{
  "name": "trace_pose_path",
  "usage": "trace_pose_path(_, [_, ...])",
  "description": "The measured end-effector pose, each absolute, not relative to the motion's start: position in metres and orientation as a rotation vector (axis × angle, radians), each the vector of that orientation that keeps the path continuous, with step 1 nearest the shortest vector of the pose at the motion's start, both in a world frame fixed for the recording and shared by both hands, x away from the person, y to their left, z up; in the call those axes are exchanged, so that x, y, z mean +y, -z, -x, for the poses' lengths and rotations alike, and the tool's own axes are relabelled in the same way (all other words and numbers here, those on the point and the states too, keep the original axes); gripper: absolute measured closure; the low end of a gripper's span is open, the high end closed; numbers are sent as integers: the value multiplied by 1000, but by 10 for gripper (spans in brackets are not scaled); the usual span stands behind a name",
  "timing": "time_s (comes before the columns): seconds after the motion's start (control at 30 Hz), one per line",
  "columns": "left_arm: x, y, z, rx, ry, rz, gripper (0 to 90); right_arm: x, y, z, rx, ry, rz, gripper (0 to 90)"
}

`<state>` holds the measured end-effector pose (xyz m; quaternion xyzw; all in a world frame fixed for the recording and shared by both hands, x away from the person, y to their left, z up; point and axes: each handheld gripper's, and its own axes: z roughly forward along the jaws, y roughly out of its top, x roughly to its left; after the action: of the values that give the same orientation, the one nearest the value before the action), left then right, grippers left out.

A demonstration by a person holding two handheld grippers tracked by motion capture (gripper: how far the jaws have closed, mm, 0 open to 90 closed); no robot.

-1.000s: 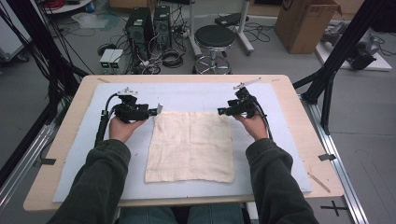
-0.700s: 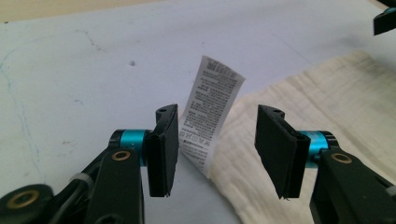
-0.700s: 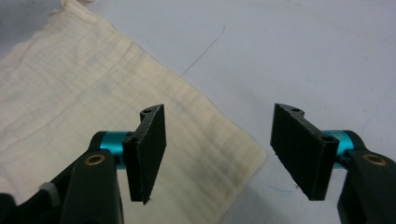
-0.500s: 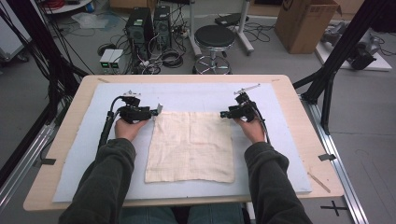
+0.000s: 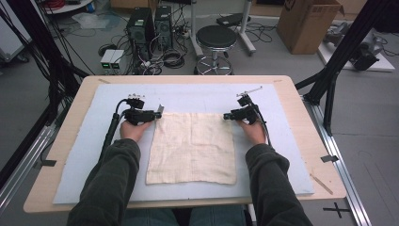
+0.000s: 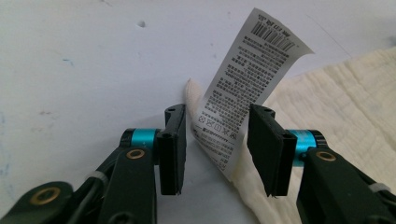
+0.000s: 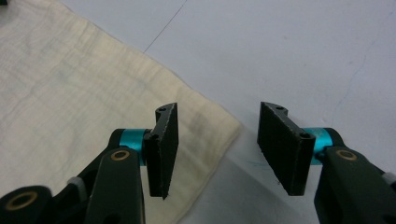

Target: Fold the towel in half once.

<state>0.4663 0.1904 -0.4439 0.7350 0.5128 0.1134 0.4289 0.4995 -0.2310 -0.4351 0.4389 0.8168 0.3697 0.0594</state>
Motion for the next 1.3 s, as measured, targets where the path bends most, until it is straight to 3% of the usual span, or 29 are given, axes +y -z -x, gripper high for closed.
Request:
trace_pose_path(0.3, [179, 445, -464, 1250, -306, -1869, 695, -225, 435, -499, 2483, -1090, -1303, 589])
trace_pose_path(0.47, [176, 445, -463, 1228, -303, -1891, 829, -220, 434, -497, 2511, -1057, -1268, 747])
trace_pose_path(0.57, [175, 445, -462, 1216, -311, -1902, 862, -220, 434, -497, 2527, -1064, -1258, 811])
trace_pose_path(1.3, [179, 423, -449, 1105, -342, -1937, 867, -228, 420, -486, 2533, -1210, -1192, 832])
